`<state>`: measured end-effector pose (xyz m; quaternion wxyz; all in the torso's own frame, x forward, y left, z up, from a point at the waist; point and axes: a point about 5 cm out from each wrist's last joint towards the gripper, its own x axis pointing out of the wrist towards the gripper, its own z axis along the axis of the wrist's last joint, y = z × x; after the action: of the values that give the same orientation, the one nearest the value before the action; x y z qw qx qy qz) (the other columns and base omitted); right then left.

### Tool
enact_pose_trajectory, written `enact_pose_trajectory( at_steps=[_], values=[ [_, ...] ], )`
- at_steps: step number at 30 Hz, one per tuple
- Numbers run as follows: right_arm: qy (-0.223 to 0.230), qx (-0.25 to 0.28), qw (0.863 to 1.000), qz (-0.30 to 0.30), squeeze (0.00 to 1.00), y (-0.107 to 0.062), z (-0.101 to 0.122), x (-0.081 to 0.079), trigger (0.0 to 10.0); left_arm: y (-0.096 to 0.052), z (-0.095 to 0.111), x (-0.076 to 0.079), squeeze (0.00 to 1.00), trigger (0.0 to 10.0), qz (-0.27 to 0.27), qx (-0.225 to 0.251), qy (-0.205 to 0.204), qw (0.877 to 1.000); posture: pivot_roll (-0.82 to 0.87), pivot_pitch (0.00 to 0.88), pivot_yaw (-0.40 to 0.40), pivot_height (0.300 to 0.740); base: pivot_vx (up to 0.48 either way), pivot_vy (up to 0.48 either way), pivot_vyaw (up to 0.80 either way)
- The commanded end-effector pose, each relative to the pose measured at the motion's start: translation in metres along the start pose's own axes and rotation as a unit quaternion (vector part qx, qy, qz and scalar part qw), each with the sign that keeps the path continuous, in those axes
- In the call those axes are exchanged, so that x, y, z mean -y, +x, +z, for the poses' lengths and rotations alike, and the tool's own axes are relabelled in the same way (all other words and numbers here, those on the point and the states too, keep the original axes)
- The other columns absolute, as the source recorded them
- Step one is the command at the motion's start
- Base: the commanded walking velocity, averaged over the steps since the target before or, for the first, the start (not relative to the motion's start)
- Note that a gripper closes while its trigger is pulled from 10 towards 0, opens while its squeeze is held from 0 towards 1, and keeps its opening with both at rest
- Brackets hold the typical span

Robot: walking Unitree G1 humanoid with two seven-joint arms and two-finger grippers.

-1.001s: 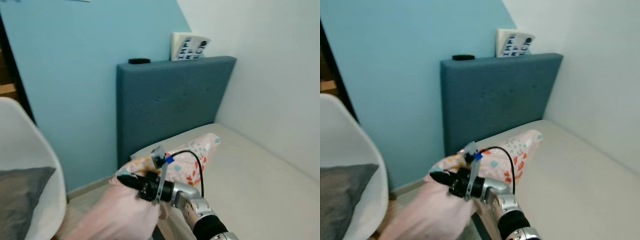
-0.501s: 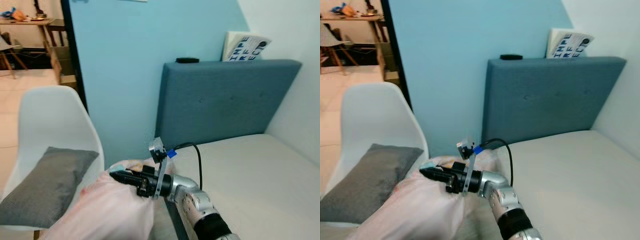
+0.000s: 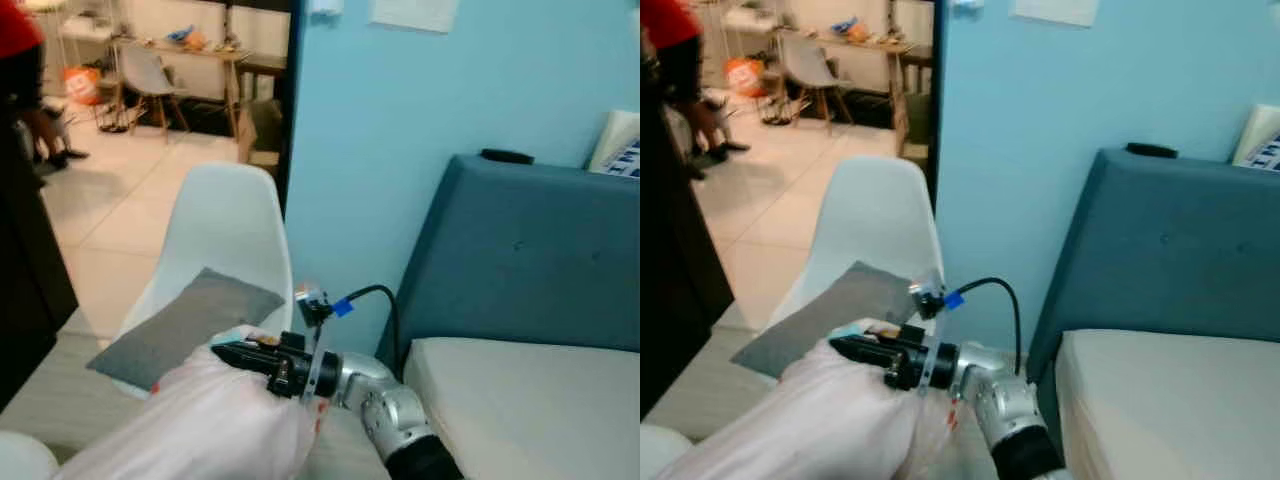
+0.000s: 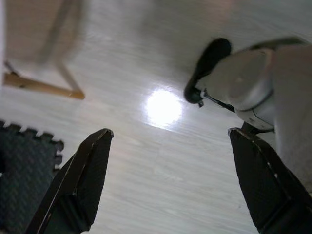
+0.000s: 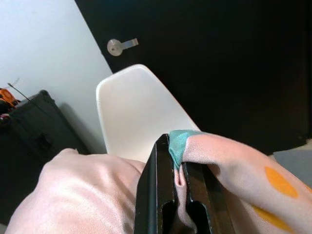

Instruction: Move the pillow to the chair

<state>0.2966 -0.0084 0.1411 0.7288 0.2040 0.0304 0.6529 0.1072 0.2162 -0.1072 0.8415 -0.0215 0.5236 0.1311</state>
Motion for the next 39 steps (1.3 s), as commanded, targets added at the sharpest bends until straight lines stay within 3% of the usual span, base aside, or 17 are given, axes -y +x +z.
enact_pose_trajectory(
  at_steps=[1, 14, 39],
  values=[
    [-0.003, 0.061, 0.997, 0.044, 0.0, 0.024, 0.016, -0.014, 10.0, 0.0, -0.003, 0.005, 0.0, 10.0, -0.008, -0.004, 0.003, 1.0, 0.15, 0.044, -0.126, 0.74, 0.0, 0.0, 0.75],
    [-0.003, 0.067, 0.997, 0.031, 0.0, 0.026, 0.023, -0.011, 10.0, -0.001, -0.004, 0.005, 0.0, 10.0, -0.007, -0.006, 0.007, 1.0, 0.15, 0.036, -0.134, 0.74, 0.0, 0.0, 0.75],
    [0.028, 0.012, 0.998, -0.047, 0.0, 0.013, -0.019, 0.004, 10.0, 0.0, 0.001, 0.006, 0.0, 10.0, -0.011, 0.002, 0.012, 1.0, 0.14, 0.037, -0.121, 0.74, 0.0, 0.0, 0.75]
  ],
)
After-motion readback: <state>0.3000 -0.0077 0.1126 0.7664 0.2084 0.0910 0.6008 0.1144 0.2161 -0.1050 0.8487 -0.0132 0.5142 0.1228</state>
